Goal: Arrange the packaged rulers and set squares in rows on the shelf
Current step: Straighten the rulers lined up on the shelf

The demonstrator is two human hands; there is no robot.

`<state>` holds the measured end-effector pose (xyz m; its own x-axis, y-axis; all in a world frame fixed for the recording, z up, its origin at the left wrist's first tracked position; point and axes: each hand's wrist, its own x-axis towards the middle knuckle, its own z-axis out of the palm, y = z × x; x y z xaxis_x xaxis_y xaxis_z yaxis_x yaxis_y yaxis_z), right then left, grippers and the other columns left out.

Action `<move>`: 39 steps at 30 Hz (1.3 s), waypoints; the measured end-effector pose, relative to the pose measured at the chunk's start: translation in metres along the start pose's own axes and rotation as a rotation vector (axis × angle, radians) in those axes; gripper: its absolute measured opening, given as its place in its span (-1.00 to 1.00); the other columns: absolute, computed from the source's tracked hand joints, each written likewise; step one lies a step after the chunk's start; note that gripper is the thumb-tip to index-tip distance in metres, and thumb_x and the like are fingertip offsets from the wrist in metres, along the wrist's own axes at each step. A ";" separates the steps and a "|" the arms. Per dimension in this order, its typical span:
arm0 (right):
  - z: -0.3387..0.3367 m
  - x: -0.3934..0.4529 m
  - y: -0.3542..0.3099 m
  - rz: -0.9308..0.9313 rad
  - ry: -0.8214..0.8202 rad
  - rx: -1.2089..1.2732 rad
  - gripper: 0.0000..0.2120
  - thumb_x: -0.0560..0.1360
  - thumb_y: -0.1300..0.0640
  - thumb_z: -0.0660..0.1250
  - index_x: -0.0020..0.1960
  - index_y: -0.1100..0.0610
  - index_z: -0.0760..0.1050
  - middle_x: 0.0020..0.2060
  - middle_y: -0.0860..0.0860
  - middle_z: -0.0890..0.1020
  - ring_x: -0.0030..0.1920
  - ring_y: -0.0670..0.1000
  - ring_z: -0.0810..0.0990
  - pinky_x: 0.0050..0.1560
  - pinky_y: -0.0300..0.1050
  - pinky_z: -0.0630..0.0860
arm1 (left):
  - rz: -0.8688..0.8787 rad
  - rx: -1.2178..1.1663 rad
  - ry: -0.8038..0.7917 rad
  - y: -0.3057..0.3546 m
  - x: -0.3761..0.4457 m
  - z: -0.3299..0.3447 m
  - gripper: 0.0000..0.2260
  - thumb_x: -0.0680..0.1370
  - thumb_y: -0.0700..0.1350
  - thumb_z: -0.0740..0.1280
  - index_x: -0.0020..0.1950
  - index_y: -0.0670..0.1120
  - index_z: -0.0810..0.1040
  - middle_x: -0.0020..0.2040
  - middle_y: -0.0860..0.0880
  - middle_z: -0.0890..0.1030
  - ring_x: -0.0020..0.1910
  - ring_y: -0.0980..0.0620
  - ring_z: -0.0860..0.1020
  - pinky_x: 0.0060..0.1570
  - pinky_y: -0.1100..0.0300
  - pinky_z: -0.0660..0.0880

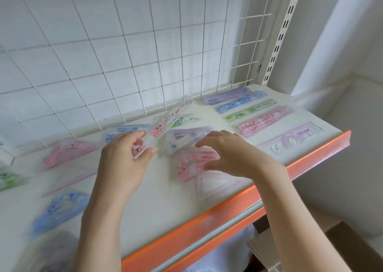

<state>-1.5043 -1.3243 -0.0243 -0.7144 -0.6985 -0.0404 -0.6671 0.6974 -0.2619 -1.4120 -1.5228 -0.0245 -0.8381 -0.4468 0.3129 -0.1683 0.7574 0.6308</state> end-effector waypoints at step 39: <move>-0.120 0.040 0.219 -0.063 0.145 0.032 -0.69 0.56 0.05 0.26 0.26 0.13 0.48 0.17 0.02 0.58 0.13 0.04 0.53 0.06 -0.19 0.39 | 0.085 0.394 -0.404 0.178 0.133 0.136 -0.55 0.47 -0.03 0.42 0.32 -0.08 0.45 0.24 -0.05 0.52 0.18 -0.04 0.49 0.14 0.18 0.36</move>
<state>-1.7048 -1.1805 0.0323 -0.6961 -0.7084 0.1164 -0.7060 0.6460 -0.2902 -1.6241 -1.3822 0.0326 -0.9760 -0.2178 0.0062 -0.2075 0.9376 0.2790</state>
